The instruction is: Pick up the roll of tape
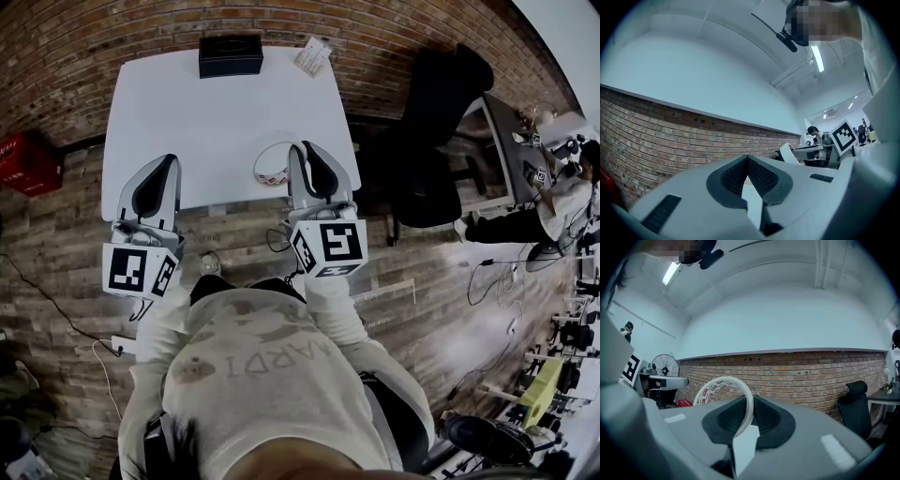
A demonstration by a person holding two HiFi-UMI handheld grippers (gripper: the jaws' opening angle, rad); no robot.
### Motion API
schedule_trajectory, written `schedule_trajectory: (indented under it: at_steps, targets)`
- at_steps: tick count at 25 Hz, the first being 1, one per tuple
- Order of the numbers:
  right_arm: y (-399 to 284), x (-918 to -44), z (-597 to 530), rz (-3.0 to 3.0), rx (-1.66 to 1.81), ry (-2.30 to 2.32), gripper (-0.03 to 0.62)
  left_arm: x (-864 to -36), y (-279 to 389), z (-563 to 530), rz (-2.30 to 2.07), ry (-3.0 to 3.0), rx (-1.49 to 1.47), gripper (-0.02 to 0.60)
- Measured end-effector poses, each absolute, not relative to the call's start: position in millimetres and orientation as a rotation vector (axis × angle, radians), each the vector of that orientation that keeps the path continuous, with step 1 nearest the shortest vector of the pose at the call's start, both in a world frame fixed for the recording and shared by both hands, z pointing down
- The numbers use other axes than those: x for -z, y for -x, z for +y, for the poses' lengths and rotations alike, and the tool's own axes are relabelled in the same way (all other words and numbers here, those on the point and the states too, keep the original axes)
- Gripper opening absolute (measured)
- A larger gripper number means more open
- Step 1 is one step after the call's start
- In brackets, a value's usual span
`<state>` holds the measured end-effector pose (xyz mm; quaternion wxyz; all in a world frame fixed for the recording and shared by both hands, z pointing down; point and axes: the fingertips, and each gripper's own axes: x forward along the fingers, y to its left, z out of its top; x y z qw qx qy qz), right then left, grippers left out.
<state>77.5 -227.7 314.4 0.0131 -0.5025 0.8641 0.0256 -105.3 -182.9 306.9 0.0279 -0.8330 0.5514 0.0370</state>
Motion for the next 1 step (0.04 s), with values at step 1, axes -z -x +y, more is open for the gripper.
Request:
schedule_trajectory:
  at_steps: [1]
  targets:
    - [-77.3, -314.4, -227.5, 2.691, -0.080, 1.565, 0.058, -307.3, 105.5, -182.7, 1.703, 2.571, -0.116, 0.002]
